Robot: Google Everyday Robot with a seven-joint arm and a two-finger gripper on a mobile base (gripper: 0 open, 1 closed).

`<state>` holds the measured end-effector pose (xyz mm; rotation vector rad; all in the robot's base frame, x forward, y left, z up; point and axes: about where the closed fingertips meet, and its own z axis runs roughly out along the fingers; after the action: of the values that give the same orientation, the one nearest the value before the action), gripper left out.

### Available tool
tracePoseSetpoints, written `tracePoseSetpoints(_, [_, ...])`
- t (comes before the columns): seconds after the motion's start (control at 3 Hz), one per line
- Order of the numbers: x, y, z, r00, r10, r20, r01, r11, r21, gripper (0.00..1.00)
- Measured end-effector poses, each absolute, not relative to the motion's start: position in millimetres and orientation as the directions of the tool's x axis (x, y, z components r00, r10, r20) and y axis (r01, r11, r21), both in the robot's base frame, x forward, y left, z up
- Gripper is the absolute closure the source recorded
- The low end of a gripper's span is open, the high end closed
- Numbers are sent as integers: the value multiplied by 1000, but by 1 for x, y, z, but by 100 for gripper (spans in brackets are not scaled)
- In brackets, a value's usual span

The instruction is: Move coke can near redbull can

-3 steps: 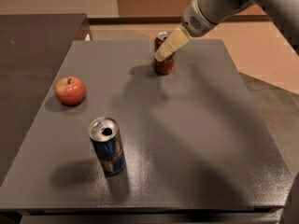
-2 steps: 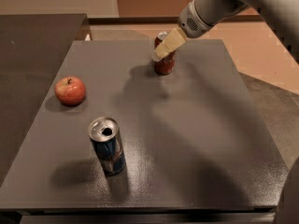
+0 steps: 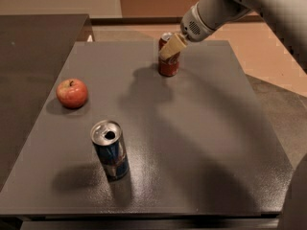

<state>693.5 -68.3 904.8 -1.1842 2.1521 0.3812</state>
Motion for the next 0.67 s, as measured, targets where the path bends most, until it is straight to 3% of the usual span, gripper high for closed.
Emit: tracePoseSetpoints(0.67, [678,-62,911,-335,-665,-668,-856,510,-79,88])
